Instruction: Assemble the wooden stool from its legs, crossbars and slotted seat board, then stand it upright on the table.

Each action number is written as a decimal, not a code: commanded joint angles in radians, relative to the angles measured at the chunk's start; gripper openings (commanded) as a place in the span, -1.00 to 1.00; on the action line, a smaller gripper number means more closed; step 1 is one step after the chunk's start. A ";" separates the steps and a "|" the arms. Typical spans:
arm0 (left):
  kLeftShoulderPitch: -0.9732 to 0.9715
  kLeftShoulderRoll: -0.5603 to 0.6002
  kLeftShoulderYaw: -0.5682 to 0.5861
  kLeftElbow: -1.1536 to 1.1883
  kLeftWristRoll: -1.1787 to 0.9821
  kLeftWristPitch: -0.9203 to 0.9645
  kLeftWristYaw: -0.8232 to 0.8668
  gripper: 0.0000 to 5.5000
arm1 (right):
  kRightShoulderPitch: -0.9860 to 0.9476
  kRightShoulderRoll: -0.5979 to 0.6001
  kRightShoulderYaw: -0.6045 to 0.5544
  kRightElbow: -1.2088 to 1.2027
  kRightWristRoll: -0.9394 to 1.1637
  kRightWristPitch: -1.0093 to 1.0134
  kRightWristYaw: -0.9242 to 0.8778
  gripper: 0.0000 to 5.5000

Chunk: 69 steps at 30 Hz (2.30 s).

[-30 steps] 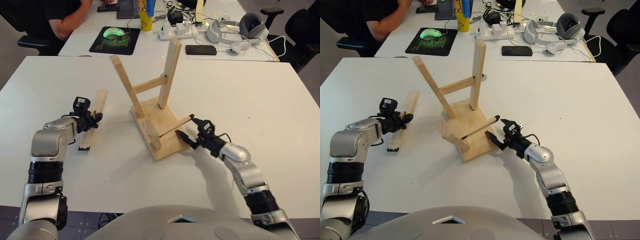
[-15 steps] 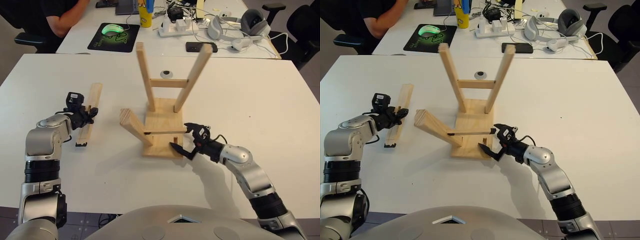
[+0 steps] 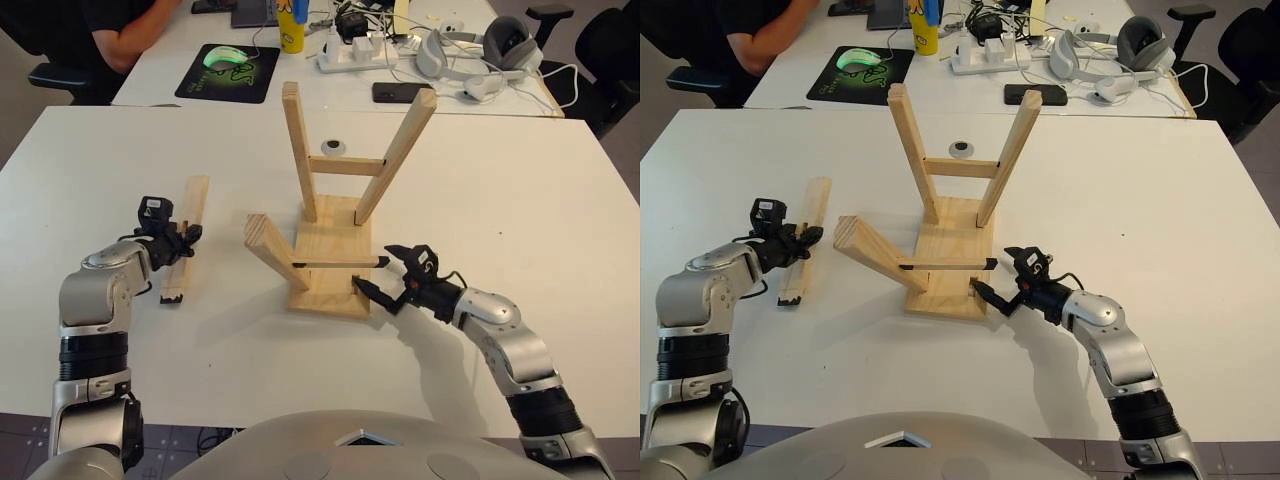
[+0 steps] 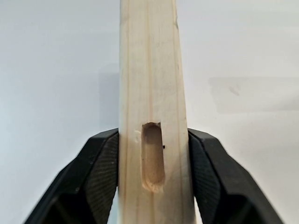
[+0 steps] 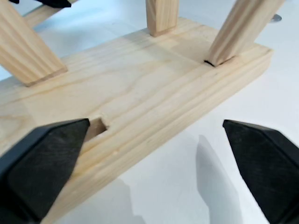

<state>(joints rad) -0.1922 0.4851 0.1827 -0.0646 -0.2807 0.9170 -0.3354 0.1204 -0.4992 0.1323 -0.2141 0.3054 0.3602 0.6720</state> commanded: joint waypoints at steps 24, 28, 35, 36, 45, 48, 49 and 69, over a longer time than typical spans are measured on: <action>-0.105 0.067 -0.012 0.014 -0.002 0.027 -0.055 -0.25 | 0.131 0.026 0.252 0.045 -0.287 -0.105 -0.096 0.96; -0.136 0.067 -0.037 0.034 0.003 0.025 -0.070 -0.25 | 0.100 0.068 0.239 0.096 -0.342 -0.092 -0.207 0.96; -0.155 0.059 -0.052 0.051 0.005 0.020 -0.074 -0.25 | 0.015 0.143 0.234 0.152 -0.352 -0.076 -0.284 0.96; -0.162 0.058 -0.051 0.054 0.006 0.013 -0.073 -0.25 | 0.005 0.156 0.230 0.157 -0.344 -0.076 -0.285 0.96; -0.290 0.073 0.066 0.095 -0.045 -0.120 -0.097 -0.25 | 0.067 0.047 0.116 -0.142 -0.116 0.083 -0.096 0.96; -0.377 0.135 0.118 0.126 -0.068 -0.175 -0.139 -0.25 | 0.058 -0.064 -0.011 -0.261 0.034 0.230 0.006 0.96; -0.416 0.165 0.125 0.144 -0.075 -0.186 -0.164 -0.25 | 0.040 -0.100 -0.064 -0.273 0.077 0.263 0.032 0.96; -1.152 0.132 -0.129 0.353 -0.452 0.145 -0.747 -0.25 | -0.733 -0.095 -0.543 -0.082 1.094 0.560 -0.141 0.96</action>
<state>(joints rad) -1.3778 0.6296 0.1110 0.3219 -0.7428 1.0580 -1.0395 -0.5604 -0.6125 -0.3985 -0.3095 1.2850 0.8971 0.5827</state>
